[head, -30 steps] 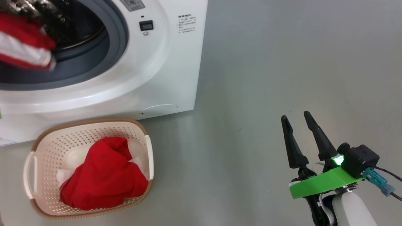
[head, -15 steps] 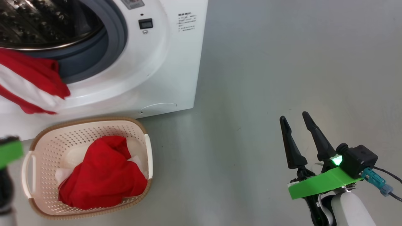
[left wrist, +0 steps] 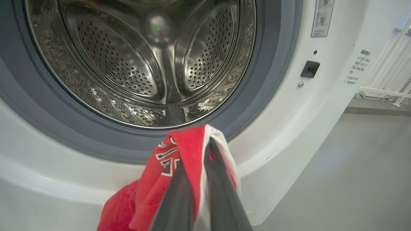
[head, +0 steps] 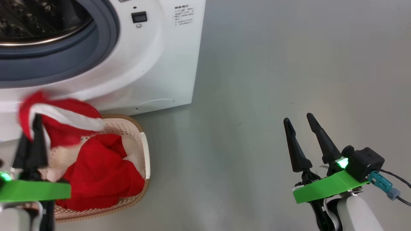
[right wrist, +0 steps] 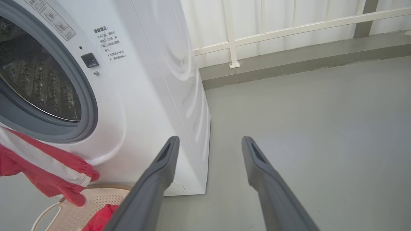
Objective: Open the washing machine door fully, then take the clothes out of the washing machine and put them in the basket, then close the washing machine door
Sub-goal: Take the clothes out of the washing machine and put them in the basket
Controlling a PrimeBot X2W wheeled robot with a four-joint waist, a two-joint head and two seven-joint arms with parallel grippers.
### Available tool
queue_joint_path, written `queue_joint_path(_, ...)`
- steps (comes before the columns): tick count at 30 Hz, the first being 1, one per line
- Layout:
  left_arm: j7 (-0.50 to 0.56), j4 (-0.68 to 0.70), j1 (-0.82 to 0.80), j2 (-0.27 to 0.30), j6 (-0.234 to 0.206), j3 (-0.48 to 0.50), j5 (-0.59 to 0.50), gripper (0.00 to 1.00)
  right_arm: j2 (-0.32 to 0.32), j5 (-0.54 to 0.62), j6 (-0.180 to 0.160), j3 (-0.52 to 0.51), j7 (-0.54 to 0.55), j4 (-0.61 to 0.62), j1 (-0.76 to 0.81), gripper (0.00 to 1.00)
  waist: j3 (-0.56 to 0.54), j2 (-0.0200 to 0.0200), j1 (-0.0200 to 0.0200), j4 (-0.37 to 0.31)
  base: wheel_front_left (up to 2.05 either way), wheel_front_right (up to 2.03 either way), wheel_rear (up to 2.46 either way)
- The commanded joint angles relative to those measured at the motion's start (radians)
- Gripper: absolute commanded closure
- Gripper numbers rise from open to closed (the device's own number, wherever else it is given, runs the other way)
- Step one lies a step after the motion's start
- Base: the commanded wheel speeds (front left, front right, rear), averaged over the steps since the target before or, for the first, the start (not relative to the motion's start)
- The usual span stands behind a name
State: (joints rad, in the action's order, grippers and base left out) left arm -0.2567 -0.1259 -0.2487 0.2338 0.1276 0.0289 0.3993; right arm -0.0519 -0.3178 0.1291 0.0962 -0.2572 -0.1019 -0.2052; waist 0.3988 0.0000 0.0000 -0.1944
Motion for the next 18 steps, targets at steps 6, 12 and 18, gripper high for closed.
queue_joint_path(6, -0.005, -0.150, -0.028, 0.033, 0.003, -0.001, 0.006, 1.00, 0.002, -0.011, 0.002, 0.040, -0.005, 0.032, -0.021, 0.00, 0.034, 0.0000, 0.0000, -0.020, 0.00, 0.00, 0.00)
queue_joint_path(12, -0.005, -0.281, -0.073, 0.046, 0.003, -0.018, 0.014, 1.00, 0.002, -0.019, 0.002, 0.044, -0.005, 0.038, -0.027, 0.00, 0.068, 0.0000, 0.0000, -0.031, 0.00, 0.00, 0.00)
queue_joint_path(18, -0.005, -0.478, -0.139, 0.072, 0.003, -0.087, 0.023, 1.00, 0.002, -0.029, 0.002, 0.051, -0.005, 0.049, -0.044, 0.00, 0.116, 0.0000, 0.0000, -0.045, 0.00, 0.00, 0.00)
